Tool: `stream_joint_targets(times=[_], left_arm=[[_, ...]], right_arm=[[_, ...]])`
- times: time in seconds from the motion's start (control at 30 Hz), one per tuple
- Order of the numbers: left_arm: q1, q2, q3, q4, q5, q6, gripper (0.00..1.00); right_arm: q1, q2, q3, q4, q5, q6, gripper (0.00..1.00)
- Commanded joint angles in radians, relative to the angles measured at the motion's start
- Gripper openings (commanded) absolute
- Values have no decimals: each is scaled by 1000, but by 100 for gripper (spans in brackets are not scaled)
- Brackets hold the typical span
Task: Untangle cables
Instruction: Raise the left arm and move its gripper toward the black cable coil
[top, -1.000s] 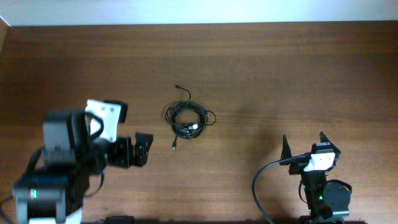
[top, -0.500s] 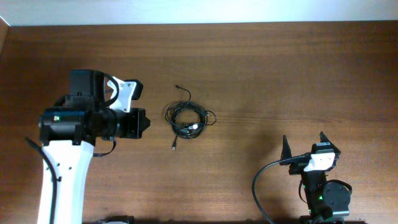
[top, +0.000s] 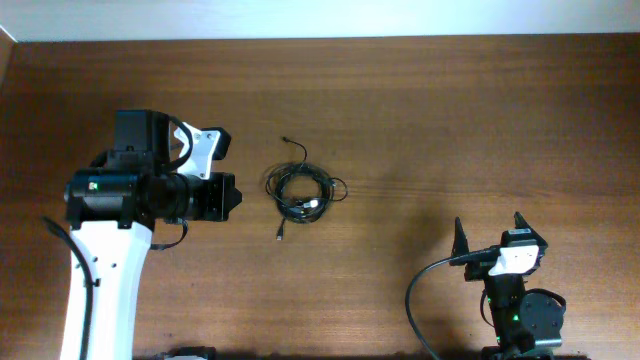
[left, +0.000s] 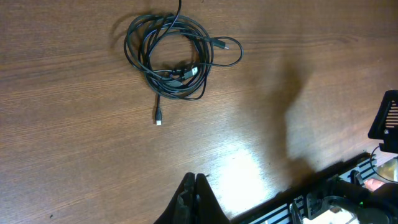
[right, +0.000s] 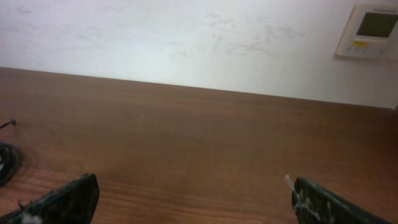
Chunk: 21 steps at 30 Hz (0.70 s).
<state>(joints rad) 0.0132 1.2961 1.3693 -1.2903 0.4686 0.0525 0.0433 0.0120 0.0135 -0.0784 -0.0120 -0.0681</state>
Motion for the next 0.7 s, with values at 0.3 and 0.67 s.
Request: stream_joint_targets(times=[0.3, 0.67], left_arm=[[-4, 3, 15, 6, 14, 0, 6], [-4, 3, 10, 12, -73, -65, 20]], right_arm=[[-5, -3, -8, -1, -6, -3, 99], [-5, -3, -8, -1, -6, -3, 99]])
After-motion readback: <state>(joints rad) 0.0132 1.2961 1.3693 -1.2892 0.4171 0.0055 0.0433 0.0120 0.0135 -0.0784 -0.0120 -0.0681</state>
